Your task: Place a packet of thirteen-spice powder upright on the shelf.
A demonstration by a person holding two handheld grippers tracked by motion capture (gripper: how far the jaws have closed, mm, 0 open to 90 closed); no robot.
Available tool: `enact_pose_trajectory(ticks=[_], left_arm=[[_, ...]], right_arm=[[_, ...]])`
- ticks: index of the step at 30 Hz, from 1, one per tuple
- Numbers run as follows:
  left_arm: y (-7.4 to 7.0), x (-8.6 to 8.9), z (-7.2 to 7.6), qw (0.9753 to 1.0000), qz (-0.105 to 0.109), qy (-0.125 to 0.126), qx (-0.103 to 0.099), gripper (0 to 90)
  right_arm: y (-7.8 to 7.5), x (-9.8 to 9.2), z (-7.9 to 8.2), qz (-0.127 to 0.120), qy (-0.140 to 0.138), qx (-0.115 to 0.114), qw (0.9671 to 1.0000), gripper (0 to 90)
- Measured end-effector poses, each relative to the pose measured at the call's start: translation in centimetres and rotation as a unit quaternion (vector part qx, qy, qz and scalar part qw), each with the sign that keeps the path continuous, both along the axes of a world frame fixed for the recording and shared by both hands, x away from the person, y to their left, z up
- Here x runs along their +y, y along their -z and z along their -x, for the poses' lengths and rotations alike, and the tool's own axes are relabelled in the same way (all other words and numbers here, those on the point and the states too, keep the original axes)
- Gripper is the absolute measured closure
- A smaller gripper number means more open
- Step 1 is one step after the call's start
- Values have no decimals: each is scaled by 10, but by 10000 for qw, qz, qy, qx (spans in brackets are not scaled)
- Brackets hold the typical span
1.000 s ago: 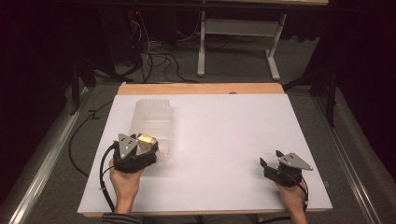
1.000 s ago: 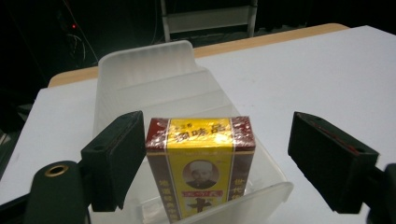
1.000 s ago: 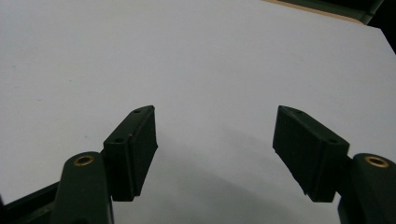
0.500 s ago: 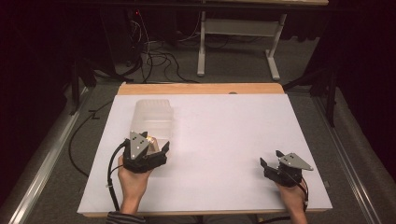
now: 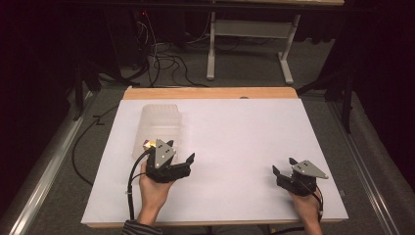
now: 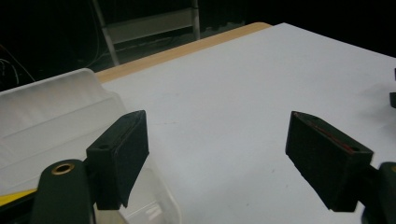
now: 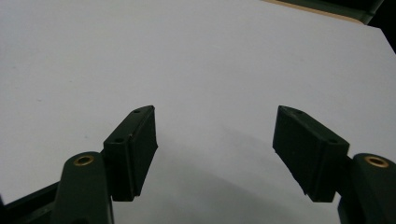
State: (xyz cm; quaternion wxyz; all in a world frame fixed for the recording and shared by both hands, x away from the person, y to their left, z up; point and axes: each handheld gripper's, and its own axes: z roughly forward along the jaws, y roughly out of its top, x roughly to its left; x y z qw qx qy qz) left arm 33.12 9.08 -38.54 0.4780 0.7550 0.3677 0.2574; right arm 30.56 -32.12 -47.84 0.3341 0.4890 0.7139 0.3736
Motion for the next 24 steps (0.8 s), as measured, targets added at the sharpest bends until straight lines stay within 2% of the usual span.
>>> enact_pose_trajectory(ticks=[16, 19, 24], left_arm=[[11, -27, 0, 9991, 46, 402, 156, 228], [16, -34, 0, 9985, 98, 493, 220, 230], [24, -41, 0, 9978, 50, 587, 319, 233]], right_arm=[[0, 0, 0, -9, 2, 5, 10000, 308], [0, 0, 0, 5, 5, -2, 10000, 309], [0, 0, 0, -8, 0, -16, 10000, 309]])
